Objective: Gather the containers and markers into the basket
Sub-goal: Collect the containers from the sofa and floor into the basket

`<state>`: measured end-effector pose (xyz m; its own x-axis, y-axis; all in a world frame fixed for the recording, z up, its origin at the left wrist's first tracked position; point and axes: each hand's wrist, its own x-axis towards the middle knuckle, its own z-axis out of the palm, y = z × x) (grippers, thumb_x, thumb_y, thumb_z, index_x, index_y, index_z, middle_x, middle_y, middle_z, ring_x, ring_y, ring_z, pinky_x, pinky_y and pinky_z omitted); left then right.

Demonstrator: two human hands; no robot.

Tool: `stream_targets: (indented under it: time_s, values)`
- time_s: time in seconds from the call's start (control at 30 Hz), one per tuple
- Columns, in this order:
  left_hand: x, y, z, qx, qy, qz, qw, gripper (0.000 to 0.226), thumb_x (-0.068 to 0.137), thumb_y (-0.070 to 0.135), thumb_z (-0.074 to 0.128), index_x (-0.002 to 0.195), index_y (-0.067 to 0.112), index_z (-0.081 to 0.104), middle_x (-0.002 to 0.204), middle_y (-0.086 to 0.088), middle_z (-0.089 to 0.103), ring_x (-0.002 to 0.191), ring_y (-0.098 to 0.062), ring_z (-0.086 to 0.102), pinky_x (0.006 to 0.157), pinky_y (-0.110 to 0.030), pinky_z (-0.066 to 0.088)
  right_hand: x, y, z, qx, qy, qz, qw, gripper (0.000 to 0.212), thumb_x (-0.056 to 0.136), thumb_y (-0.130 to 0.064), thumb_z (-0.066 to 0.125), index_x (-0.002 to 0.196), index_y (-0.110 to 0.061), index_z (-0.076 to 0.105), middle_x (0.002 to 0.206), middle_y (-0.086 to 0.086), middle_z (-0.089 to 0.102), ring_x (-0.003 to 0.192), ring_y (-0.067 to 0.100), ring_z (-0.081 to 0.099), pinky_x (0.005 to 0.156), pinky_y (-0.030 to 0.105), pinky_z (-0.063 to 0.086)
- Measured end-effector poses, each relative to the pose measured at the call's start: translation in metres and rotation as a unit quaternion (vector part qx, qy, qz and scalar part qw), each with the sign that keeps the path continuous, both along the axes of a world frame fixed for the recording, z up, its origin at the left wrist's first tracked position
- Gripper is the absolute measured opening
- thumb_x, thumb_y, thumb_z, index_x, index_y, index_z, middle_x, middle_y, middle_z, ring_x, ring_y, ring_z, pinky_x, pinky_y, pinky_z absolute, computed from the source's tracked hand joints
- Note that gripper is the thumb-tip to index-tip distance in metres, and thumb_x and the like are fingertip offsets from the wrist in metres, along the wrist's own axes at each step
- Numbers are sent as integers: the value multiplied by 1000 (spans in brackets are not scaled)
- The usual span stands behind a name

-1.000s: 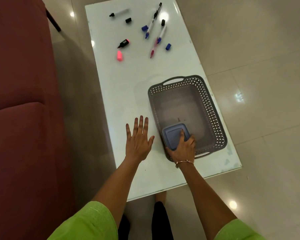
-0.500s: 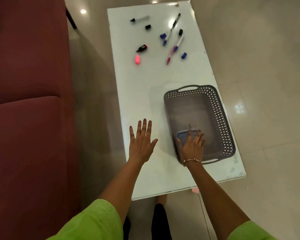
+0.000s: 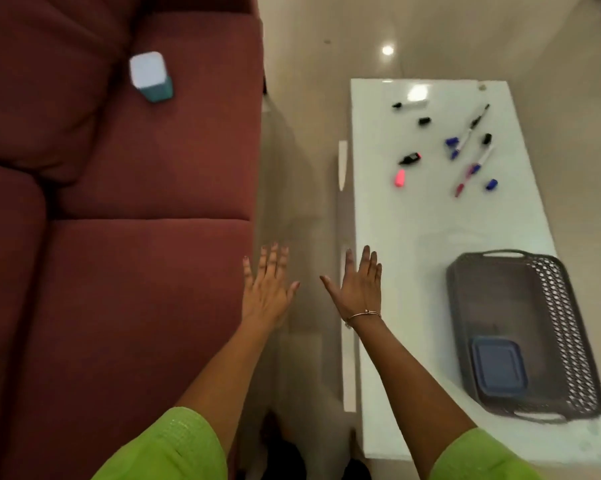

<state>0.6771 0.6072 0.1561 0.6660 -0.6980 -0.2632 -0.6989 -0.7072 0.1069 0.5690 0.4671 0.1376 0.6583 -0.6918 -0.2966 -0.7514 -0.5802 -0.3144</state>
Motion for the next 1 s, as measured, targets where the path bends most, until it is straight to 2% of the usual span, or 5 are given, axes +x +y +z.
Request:
stream_targets:
  time_s: [0.13, 0.3, 0.53, 0.67, 1.0]
  values:
    - [74, 27, 18, -1, -21, 50, 999, 69, 93, 51, 21, 147, 16, -2, 158, -6, 3, 146, -24, -2, 116, -54, -4, 92, 16, 16, -12, -15, 50, 999, 84, 82, -66, 38, 143, -13, 18, 152, 25, 11, 142, 39, 6, 117, 50, 9]
    - [192, 47, 32, -28, -54, 116, 991, 70, 95, 47, 29, 147, 16, -4, 158, -6, 1, 146, -24, -3, 116, -55, -2, 233, 22, 32, -38, -34, 121, 991, 86, 83, -67, 33, 144, -10, 15, 151, 28, 11, 140, 42, 8, 116, 53, 10]
    - [376, 12, 14, -28, -85, 192, 977, 70, 94, 47, 32, 148, 15, 0, 158, -7, 4, 146, -25, -1, 115, -55, -3, 453, -7, 13, -30, -58, 183, 981, 86, 83, -66, 36, 145, -11, 14, 153, 25, 8, 141, 40, 3, 117, 51, 7]
    - [463, -11, -6, -10, -61, 224, 973, 70, 94, 47, 30, 148, 15, -2, 158, -7, 2, 146, -24, -3, 115, -54, -4, 553, -22, -7, -23, -57, 220, 974, 85, 83, -65, 37, 145, -11, 14, 153, 24, 7, 141, 40, 3, 116, 51, 7]
    - [583, -34, -40, -13, -41, 301, 953, 70, 95, 44, 32, 147, 14, -3, 158, -7, 2, 146, -23, -2, 116, -53, -1, 731, -24, -29, 18, -77, 154, 985, 114, 68, -73, 52, 142, 1, 7, 147, 25, 25, 133, 41, 29, 108, 54, 28]
